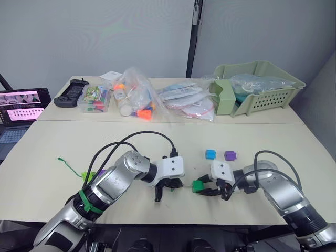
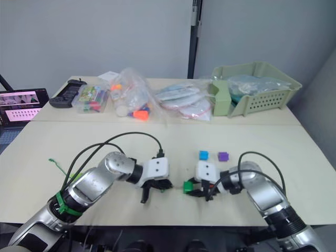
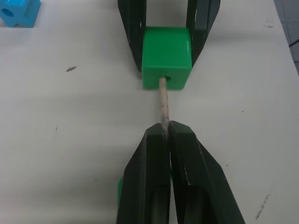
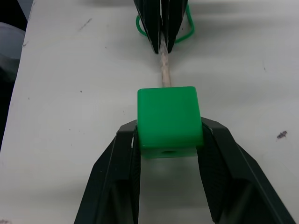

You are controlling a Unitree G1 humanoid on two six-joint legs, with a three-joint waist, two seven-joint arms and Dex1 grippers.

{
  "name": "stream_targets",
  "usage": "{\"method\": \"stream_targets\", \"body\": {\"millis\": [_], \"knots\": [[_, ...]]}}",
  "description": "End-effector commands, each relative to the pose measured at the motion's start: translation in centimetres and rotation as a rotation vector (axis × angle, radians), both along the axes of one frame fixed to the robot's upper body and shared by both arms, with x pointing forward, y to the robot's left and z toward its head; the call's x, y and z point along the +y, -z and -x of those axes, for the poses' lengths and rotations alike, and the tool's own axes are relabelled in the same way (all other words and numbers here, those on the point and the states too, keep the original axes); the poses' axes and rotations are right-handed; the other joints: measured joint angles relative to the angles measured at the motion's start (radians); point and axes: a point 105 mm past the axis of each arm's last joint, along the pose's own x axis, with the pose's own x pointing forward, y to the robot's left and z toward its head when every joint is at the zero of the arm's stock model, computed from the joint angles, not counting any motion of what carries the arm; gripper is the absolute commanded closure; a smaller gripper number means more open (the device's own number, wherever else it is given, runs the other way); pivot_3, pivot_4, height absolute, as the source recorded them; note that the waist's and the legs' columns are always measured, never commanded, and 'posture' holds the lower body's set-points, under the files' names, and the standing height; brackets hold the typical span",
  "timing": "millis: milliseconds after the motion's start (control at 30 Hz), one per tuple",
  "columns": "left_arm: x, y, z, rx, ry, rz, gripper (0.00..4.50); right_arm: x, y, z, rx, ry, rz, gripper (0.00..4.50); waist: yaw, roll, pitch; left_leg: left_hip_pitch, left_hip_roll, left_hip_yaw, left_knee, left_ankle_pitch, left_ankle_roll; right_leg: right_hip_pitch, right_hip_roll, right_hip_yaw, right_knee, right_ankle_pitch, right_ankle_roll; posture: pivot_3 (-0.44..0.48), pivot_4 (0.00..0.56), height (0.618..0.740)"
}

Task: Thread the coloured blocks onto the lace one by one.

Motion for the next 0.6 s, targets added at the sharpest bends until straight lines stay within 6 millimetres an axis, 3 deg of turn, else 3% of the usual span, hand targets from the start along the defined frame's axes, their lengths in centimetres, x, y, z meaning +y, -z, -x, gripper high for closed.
{"method": "stream_targets", "body": {"millis": [33, 367, 600], "knots": [[-0.7, -1.1, 0.1, -0.044, 0.021, 0.021, 4.5, 0.4, -0.5, 0.1, -0.021, -0.014, -0.005, 3.32, 0.0, 0.0, 0.0, 0.0, 0.0, 0.0, 0.0, 0.0, 0.0, 0.0, 0.0, 0.0, 0.0, 0.0, 0.0, 0.0, 0.15, 0.74], [-2.7, -0.7, 0.0, -0.025, 0.043, 0.073, 4.5, 1.7, -1.2, 0.0, -0.034, -0.003, -0.049, 3.32, 0.0, 0.0, 0.0, 0.0, 0.0, 0.0, 0.0, 0.0, 0.0, 0.0, 0.0, 0.0, 0.0, 0.0, 0.0, 0.0, 0.15, 0.74], [-3.8, -0.6, -0.3, -0.002, 0.023, 0.179, 4.5, 0.9, -0.6, 0.0, -0.026, 0.035, -0.026, 3.32, 0.006, 0.0, 0.0, 0.0, 0.0, 0.0, 0.001, 0.0, 0.0, 0.001, -0.001, 0.0, 0.0, 0.0, 0.0, 0.0, 0.15, 0.74]]}}
